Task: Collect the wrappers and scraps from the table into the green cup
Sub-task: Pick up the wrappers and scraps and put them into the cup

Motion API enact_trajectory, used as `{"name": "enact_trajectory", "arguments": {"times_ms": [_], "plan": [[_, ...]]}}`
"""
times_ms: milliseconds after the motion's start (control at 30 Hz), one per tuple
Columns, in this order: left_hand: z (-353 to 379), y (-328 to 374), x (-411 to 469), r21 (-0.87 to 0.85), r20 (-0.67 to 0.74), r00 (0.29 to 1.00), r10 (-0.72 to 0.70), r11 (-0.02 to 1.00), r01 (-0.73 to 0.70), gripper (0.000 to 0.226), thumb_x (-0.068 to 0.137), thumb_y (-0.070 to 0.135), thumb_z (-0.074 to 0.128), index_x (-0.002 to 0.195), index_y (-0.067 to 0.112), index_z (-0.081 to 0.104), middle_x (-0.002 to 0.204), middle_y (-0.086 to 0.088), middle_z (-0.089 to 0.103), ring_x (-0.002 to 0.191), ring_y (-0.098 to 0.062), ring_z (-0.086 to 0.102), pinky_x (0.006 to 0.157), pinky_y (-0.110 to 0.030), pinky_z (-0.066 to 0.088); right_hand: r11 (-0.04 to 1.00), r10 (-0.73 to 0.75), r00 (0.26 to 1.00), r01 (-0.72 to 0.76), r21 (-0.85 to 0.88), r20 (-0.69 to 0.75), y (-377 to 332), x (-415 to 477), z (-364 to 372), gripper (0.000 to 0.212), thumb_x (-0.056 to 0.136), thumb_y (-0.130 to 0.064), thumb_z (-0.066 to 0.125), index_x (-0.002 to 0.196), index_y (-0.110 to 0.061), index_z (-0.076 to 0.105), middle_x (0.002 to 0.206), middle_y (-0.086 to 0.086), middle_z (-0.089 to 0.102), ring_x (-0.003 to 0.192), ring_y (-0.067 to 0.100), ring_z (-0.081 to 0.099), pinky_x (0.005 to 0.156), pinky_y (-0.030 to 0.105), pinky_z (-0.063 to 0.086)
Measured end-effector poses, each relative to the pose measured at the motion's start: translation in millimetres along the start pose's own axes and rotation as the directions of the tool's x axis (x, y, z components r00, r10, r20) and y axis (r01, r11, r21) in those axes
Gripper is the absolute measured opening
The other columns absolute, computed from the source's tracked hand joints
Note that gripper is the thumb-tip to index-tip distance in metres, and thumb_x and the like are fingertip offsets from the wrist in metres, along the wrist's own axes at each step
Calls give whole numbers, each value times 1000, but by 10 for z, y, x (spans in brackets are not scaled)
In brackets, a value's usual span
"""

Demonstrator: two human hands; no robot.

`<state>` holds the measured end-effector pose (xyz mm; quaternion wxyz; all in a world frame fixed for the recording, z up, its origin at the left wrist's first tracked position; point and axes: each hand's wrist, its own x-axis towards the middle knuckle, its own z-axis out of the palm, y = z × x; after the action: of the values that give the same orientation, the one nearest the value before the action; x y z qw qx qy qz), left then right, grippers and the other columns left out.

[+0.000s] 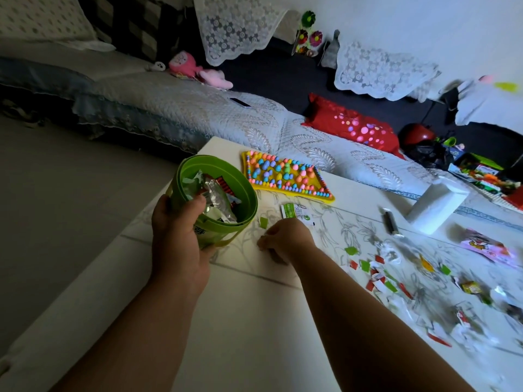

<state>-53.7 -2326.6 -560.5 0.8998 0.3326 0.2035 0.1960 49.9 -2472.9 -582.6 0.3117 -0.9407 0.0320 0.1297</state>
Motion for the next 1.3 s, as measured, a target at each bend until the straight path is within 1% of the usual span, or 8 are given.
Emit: {"name": "enact_trajectory", "arguments": {"times_ms": [267,400,500,800,933,1000,1100,1300], "plan": [[7,-68,9,33,-28,999,17,999,-16,59,91,14,63,145,32,47,138,2,59,112,-22,63,97,-60,51,981,59,998,-65,-183,-35,-64,73,27,25,74,-30,76,74,-9,63,24,-4,46,33,9,49,34,11,31],[0,-43,24,30,-35,999,16,999,-15,58,92,13,62,145,32,47,138,1,59,110,-21,62,94,-57,53,998,34,999,-35,-45,-31,-88,67,30,34,73,-15,77,103,-4,66,73,11,68,45,15,53,43,15,41],[-15,11,42,11,-58,998,24,1000,-24,60,92,15,63,145,35,45,138,2,57,111,-21,61,96,-58,51,998,-59,987,62,15,-150,-163,146,49,43,80,-24,73,119,-11,62,108,9,66,79,13,59,54,12,41],[-83,61,87,17,-72,997,34,999,-33,58,92,16,63,143,38,47,137,2,57,111,-21,61,98,-59,50,929,159,987,-137,-343,37,-362,398,-35,44,85,-50,61,65,-12,50,54,0,57,64,16,55,65,23,44],[-126,113,113,1,-89,995,41,999,-41,61,92,17,63,145,39,45,136,3,56,107,-17,60,100,-55,50,999,33,999,-32,-37,31,-325,430,1,21,76,-28,76,79,-14,61,82,5,63,73,19,57,69,29,50],[-152,135,114,-2,-82,996,40,999,-41,60,92,16,63,145,37,45,135,2,57,108,-17,61,100,-55,49,994,-62,998,64,90,-24,-353,431,67,31,73,-24,80,99,-13,68,92,5,67,74,18,61,69,28,53],[-198,151,114,12,-64,997,46,999,-46,59,91,15,63,144,35,47,136,0,58,115,-23,61,97,-56,51,985,-137,990,133,-113,-21,-428,444,179,40,76,-26,76,114,-15,69,110,6,68,98,22,65,82,26,51],[-301,231,141,-9,-68,997,36,999,-37,60,89,15,66,143,36,49,137,-1,60,118,-26,61,100,-58,49,926,-90,996,92,-367,23,-516,374,163,43,82,-37,68,118,-12,67,119,8,64,109,23,61,90,28,51]]}}
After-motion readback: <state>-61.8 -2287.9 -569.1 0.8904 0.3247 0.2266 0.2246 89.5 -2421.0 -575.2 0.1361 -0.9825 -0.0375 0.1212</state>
